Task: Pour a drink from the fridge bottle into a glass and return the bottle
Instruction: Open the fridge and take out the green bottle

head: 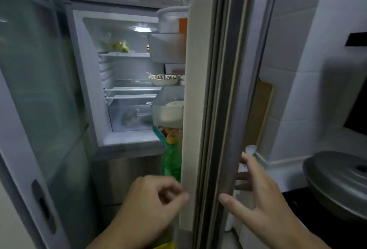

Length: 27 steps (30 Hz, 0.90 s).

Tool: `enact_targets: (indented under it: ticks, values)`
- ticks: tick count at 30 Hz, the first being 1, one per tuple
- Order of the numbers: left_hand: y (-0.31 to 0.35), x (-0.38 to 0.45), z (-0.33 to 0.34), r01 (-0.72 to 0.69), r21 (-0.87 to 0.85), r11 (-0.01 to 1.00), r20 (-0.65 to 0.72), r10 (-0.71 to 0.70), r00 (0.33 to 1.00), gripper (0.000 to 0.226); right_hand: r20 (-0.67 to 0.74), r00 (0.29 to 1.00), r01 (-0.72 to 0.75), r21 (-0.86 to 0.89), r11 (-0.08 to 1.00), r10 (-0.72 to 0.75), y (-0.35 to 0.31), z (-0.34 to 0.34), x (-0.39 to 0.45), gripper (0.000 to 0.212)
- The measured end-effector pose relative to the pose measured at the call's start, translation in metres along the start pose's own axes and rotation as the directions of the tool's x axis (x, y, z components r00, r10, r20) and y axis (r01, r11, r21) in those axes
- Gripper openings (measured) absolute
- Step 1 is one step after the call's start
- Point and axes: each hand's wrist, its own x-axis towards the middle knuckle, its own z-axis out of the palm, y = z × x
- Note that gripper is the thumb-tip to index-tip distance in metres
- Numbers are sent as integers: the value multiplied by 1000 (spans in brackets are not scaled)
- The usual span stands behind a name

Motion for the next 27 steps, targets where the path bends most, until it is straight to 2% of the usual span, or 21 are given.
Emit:
enact_targets:
  ticks: [2, 4, 6, 8, 11, 16, 20, 27]
  values:
    - [-14, 13, 7, 25, -1, 1000, -136, -25, 990, 6, -29, 1000, 0, 40, 999, 1, 5, -8, -10, 72]
    - [-30, 32, 13, 61, -42, 997, -207, -68, 976, 37, -47, 999, 3, 71, 997, 0, 8, -15, -19, 61]
    - [-44, 54, 21, 85, -75, 994, -183, -98, 978, 79, -72, 997, 1, 83, 997, 5, 11, -20, -25, 51]
    - [-50, 73, 29, 98, -129, 987, -107, -112, 988, 98, -98, 995, -16, 88, 996, 25, 14, -26, -30, 48]
    - [-56, 93, 41, 62, -245, 968, 46, -52, 998, 89, -96, 994, -39, 124, 991, 51, 17, -36, -36, 47]
    - [-71, 110, 56, 51, -284, 958, 201, 7, 980, 69, -90, 987, -111, 212, 971, 133, 15, -44, -43, 46]
    - [-74, 109, 56, 25, -311, 950, 164, 28, 986, 65, -108, 981, -132, 238, 962, 162, 14, -40, -44, 46]
    - [-62, 91, 43, -50, -368, 928, 23, 63, 998, 63, -108, 979, -140, 267, 954, 173, 14, -35, -43, 45]
